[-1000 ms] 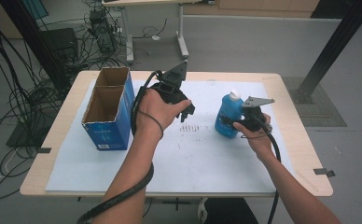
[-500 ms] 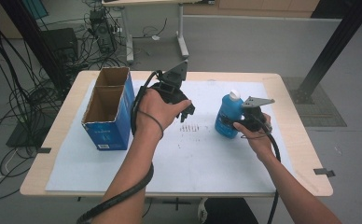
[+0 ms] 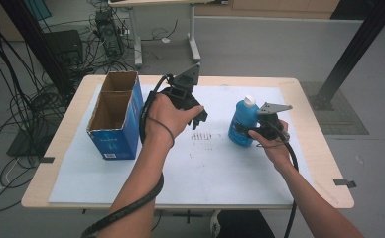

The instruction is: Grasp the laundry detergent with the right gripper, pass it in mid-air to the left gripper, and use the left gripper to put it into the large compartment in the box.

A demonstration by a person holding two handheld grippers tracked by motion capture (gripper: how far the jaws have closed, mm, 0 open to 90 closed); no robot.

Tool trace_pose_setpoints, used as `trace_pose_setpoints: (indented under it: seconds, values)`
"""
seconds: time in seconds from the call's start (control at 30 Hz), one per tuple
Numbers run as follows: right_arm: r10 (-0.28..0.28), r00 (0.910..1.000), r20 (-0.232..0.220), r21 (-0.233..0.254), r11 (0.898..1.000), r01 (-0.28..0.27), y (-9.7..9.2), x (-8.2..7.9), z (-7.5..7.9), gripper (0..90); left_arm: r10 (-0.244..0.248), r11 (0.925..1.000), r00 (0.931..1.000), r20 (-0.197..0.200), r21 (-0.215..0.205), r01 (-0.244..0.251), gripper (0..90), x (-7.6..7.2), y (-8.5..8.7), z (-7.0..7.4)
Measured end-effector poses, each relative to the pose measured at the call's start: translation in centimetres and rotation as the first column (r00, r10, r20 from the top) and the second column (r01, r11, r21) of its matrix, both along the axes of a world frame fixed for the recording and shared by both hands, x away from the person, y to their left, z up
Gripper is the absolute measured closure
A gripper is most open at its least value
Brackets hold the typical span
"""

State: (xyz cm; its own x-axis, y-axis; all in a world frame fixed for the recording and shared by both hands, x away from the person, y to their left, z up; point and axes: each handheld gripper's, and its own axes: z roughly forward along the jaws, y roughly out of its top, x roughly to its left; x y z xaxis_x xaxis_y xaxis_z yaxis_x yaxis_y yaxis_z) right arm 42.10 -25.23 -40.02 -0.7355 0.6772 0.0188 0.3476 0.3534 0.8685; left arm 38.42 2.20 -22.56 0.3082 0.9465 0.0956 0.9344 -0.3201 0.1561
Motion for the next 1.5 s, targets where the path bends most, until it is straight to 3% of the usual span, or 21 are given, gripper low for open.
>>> trace_pose_setpoints:
  seconds: [1.5]
  values:
    - [0.001, 1.0, 0.001, 0.002, 1.0, -0.001, -0.04, 0.0, -0.01, 44.7, 0.007, 1.0, 0.9999, 0.01, 0.004, -0.007, 6.4, -0.18, 0.13, 0.36]
